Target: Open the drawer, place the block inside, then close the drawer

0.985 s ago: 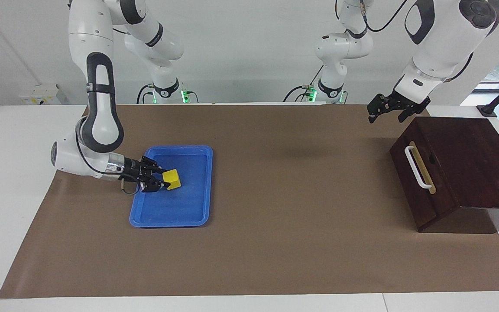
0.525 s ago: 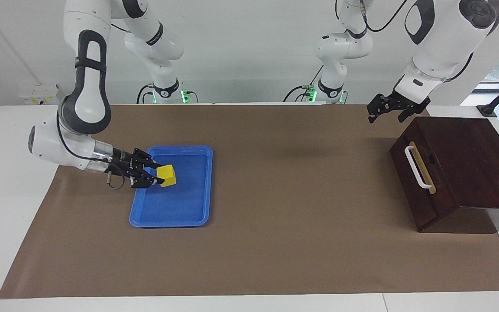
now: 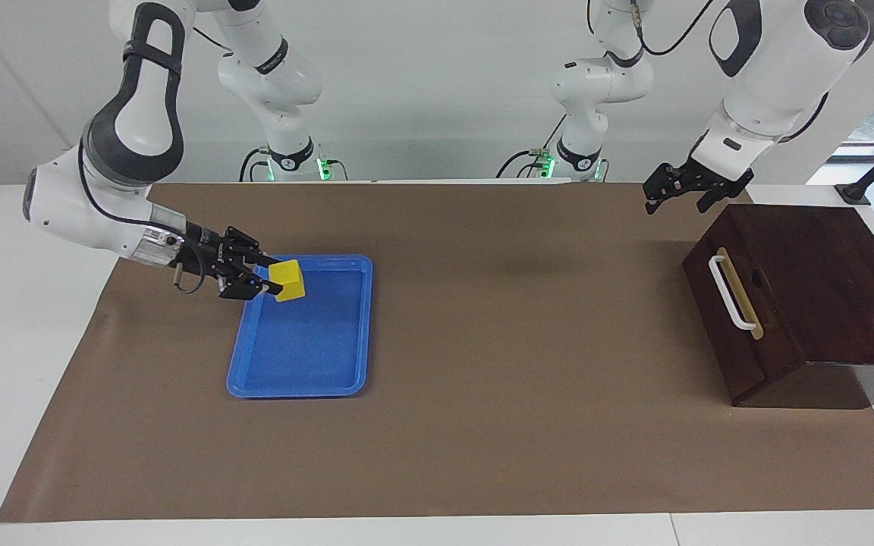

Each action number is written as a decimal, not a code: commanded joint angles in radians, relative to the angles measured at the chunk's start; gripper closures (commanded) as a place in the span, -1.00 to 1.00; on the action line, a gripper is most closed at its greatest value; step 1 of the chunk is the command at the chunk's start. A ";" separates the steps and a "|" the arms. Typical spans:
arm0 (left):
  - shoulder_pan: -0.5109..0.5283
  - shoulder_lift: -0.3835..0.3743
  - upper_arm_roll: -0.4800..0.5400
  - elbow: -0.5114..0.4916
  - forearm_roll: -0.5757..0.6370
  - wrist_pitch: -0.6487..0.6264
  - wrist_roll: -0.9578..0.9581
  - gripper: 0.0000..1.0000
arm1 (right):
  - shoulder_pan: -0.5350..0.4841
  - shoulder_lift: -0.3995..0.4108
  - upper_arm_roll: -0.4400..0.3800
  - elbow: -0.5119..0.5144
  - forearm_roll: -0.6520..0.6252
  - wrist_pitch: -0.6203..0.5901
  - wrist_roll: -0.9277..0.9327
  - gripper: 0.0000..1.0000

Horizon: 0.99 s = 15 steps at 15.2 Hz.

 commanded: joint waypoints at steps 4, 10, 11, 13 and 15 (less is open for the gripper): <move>-0.006 0.033 -0.001 -0.132 0.204 0.210 -0.025 -1.00 | -0.003 -0.014 0.000 0.002 -0.015 -0.014 0.019 1.00; 0.005 0.178 -0.001 -0.141 0.368 0.347 -0.061 -1.00 | -0.003 -0.014 0.002 0.028 -0.029 -0.030 0.041 1.00; 0.012 0.183 0.001 -0.155 0.373 0.385 -0.061 -1.00 | -0.003 -0.014 0.002 0.028 -0.029 -0.030 0.047 1.00; 0.029 0.191 0.001 -0.174 0.376 0.415 -0.061 -1.00 | -0.003 -0.015 0.002 0.028 -0.029 -0.030 0.050 1.00; 0.032 0.200 0.004 -0.177 0.376 0.416 -0.063 -1.00 | -0.002 -0.015 0.002 0.028 -0.029 -0.029 0.059 1.00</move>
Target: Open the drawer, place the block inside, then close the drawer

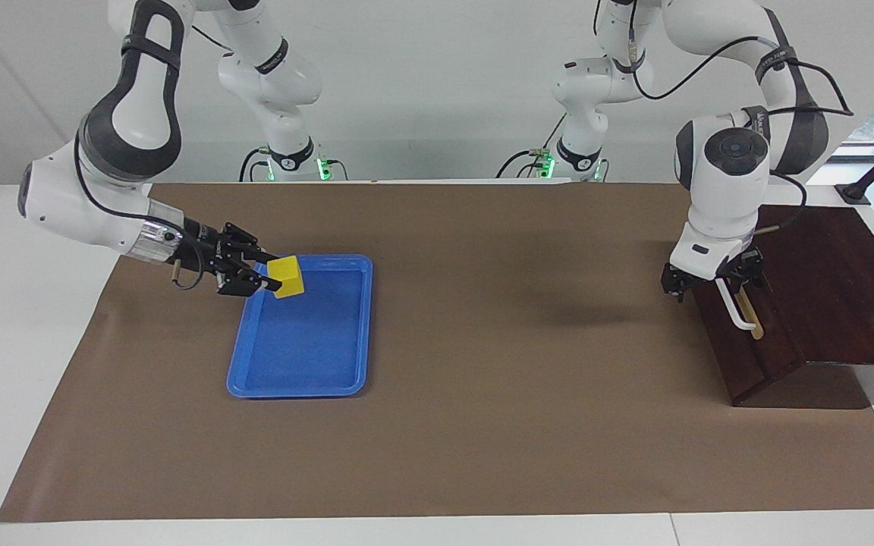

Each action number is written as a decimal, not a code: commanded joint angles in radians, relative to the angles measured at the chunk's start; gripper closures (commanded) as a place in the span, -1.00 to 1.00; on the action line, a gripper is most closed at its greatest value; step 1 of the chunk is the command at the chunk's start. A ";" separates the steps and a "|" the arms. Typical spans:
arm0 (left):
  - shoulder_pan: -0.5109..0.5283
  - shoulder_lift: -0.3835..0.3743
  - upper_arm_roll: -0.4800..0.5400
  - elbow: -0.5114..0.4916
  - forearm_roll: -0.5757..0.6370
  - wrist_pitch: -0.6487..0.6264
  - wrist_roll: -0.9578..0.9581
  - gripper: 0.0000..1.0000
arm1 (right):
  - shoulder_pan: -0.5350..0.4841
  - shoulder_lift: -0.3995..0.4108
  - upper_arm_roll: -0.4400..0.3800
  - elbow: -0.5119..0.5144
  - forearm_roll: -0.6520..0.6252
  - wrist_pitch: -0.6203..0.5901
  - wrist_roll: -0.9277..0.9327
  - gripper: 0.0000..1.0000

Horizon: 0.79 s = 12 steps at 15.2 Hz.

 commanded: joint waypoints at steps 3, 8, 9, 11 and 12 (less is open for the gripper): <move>0.029 -0.009 0.000 -0.049 0.033 0.031 -0.012 -1.00 | -0.003 -0.013 0.005 0.012 -0.021 -0.017 0.049 1.00; 0.043 -0.015 0.000 -0.067 0.050 0.031 -0.012 -1.00 | -0.002 -0.011 0.008 0.024 -0.021 -0.018 0.067 1.00; 0.045 -0.012 0.000 -0.067 0.052 0.031 -0.012 -1.00 | -0.002 -0.013 0.010 0.024 -0.021 -0.018 0.067 1.00; 0.045 -0.009 0.000 -0.072 0.058 0.031 -0.013 -1.00 | -0.002 -0.011 0.010 0.025 -0.021 -0.021 0.069 1.00; 0.046 -0.005 -0.002 -0.073 0.075 0.032 -0.013 -1.00 | -0.002 -0.011 0.010 0.025 -0.021 -0.021 0.069 1.00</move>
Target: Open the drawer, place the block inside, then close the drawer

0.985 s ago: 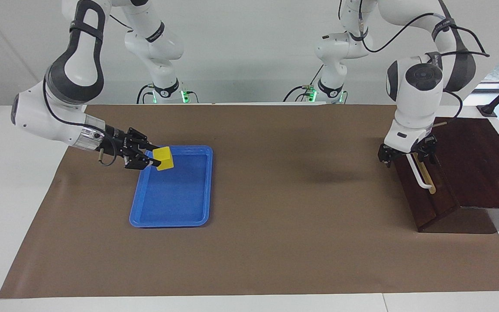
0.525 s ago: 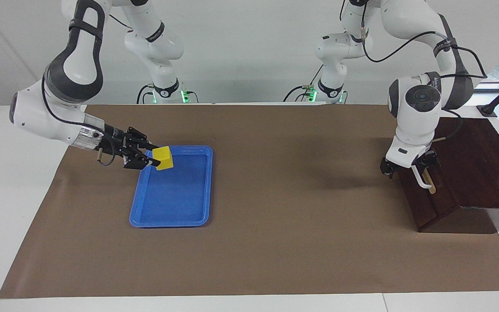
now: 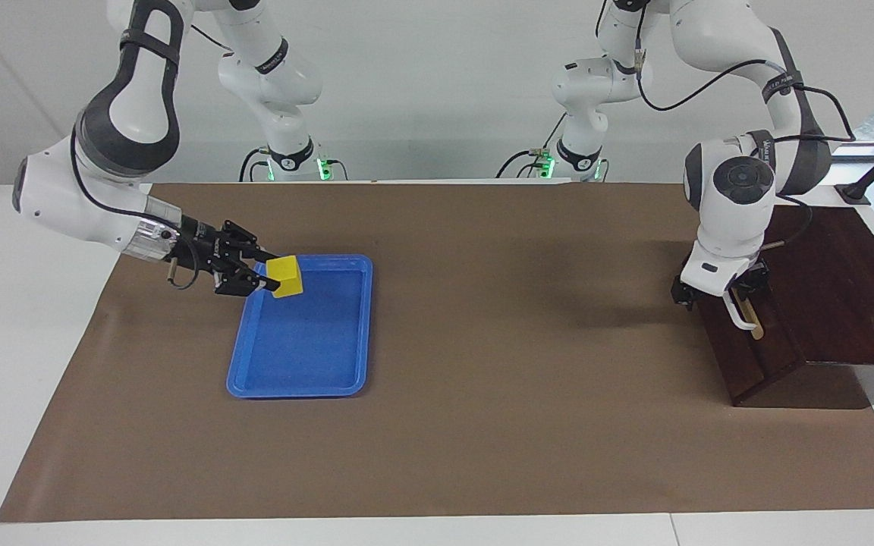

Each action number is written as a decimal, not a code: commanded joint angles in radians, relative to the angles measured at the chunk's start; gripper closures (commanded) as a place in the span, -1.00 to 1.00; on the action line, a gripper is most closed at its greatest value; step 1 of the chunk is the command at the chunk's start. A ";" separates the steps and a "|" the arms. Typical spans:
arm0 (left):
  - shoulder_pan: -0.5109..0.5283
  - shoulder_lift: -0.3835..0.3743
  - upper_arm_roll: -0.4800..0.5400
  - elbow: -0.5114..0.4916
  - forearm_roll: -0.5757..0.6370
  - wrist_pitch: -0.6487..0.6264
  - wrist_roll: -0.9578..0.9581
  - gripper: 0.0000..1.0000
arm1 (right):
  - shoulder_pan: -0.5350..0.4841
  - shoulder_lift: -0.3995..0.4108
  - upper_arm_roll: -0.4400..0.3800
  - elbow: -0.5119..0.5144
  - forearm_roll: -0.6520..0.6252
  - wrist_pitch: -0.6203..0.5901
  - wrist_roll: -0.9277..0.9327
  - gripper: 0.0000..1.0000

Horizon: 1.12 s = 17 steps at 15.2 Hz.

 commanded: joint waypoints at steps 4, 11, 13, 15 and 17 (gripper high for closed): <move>0.013 0.006 -0.005 -0.038 0.042 0.052 -0.016 -1.00 | -0.004 -0.013 0.010 0.010 -0.021 -0.016 0.041 1.00; -0.010 0.002 -0.008 -0.065 0.042 0.067 -0.018 -1.00 | -0.004 -0.029 0.010 0.015 -0.021 -0.029 0.052 1.00; -0.040 0.002 -0.010 -0.065 0.042 0.063 -0.013 -1.00 | -0.004 -0.043 0.010 0.016 -0.021 -0.047 0.067 1.00; -0.074 0.002 -0.012 -0.064 0.042 0.069 -0.007 -1.00 | -0.004 -0.075 0.010 0.010 -0.021 -0.056 0.075 1.00; -0.111 0.003 -0.013 -0.059 0.033 0.066 -0.009 -1.00 | -0.004 -0.112 0.010 0.001 -0.022 -0.075 0.090 1.00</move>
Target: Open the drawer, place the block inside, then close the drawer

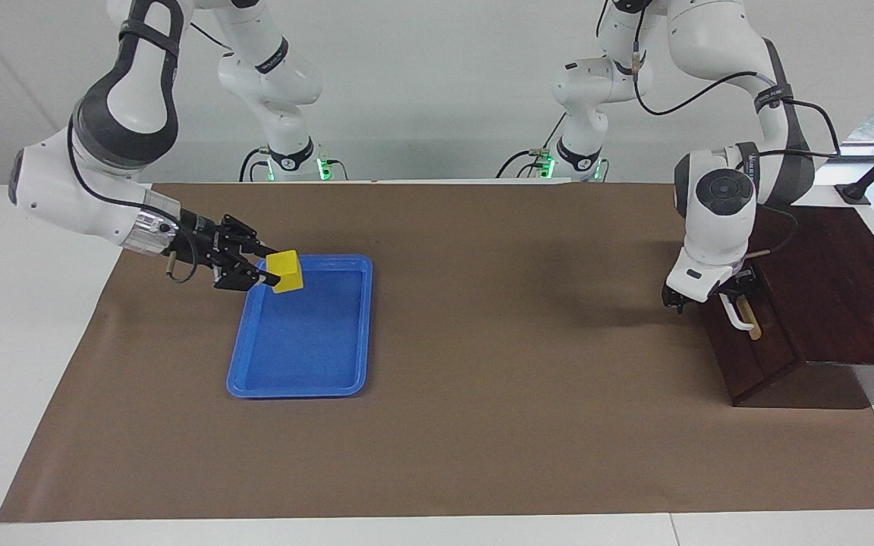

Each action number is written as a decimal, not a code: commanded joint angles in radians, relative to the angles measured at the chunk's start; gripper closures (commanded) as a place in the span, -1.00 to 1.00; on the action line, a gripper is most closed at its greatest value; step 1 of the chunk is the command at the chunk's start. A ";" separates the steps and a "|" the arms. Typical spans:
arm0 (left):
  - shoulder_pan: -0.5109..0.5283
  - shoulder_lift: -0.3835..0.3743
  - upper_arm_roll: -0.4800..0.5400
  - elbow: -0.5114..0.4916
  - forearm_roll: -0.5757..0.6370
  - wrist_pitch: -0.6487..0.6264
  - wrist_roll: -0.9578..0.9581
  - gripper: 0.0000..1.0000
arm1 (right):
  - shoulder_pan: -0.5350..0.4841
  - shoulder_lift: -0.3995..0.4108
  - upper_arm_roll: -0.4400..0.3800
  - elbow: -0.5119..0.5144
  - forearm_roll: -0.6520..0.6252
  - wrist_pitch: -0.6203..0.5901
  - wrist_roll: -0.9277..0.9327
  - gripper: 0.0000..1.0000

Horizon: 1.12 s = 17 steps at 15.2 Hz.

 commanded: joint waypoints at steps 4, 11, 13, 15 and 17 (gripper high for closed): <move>-0.088 -0.009 0.003 -0.016 -0.024 0.017 -0.018 -1.00 | -0.006 -0.117 0.009 -0.023 -0.024 -0.064 0.058 1.00; -0.140 -0.009 0.003 -0.001 -0.070 -0.017 -0.019 -1.00 | -0.017 -0.204 0.009 -0.102 -0.028 -0.081 0.133 1.00; -0.142 -0.011 0.003 -0.001 -0.070 -0.017 -0.018 -1.00 | -0.020 -0.226 0.006 -0.125 -0.021 -0.079 0.135 1.00; -0.140 -0.014 0.003 0.002 -0.070 -0.018 -0.012 -1.00 | -0.021 -0.243 0.004 -0.142 -0.014 -0.079 0.135 1.00; -0.142 -0.024 -0.002 0.021 -0.072 -0.053 -0.004 -1.00 | -0.021 -0.255 0.002 -0.158 -0.011 -0.079 0.135 1.00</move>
